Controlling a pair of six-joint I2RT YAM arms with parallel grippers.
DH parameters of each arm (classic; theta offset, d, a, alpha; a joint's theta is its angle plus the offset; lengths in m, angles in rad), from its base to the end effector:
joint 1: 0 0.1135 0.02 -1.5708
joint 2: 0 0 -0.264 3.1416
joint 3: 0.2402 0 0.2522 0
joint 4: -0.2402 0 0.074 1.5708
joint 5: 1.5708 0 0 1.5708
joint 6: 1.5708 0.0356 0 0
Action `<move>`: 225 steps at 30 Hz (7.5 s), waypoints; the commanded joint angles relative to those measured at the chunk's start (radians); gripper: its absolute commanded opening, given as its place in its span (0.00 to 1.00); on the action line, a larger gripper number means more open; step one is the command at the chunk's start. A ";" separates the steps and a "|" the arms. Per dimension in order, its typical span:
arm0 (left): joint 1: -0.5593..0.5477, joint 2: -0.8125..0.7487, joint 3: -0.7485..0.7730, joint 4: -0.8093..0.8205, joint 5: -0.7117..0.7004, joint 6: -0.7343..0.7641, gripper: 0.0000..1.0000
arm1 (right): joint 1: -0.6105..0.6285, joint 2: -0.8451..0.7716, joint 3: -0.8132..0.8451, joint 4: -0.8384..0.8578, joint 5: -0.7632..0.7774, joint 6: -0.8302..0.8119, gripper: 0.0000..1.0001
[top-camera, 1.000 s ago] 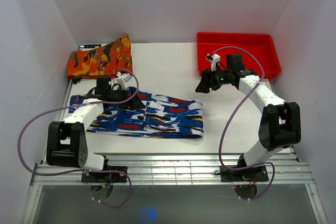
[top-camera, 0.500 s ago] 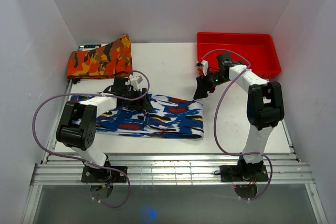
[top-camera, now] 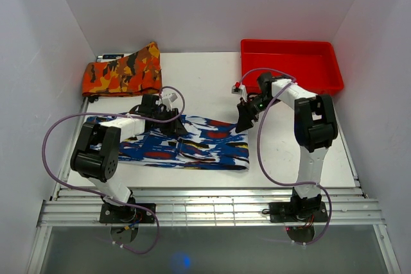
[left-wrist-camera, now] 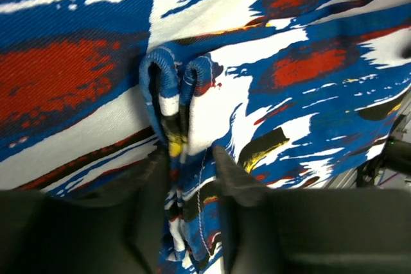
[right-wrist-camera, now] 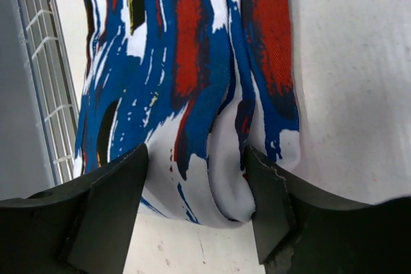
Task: Fold and stack the trousers
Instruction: Fold the trousers
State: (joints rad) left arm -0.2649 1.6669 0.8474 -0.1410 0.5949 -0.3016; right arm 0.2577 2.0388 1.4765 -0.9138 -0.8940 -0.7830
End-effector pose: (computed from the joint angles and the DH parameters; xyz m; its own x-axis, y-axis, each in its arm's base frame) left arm 0.2995 -0.1019 0.1534 -0.9117 -0.0076 -0.4108 0.2681 0.7467 -0.6088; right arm 0.3676 0.1256 0.1734 -0.5195 -0.5938 -0.6145 -0.8427 0.2370 0.4834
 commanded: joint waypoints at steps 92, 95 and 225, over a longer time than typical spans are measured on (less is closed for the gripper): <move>0.864 -0.141 0.286 -0.716 0.299 0.614 0.84 | -0.345 -0.287 -0.419 0.303 0.172 0.502 0.75; 0.964 -0.073 0.326 -0.730 0.286 0.657 0.84 | -0.339 -0.238 -0.452 0.389 0.130 0.563 0.75; 0.641 0.068 -0.208 -0.075 0.410 0.144 0.00 | 0.810 0.268 0.541 0.670 0.688 1.378 0.08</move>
State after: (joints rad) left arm 0.3969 1.7519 0.6605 -0.2089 1.0321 -0.1707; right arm 1.0431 2.3142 1.9434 -0.3523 -0.1787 0.5514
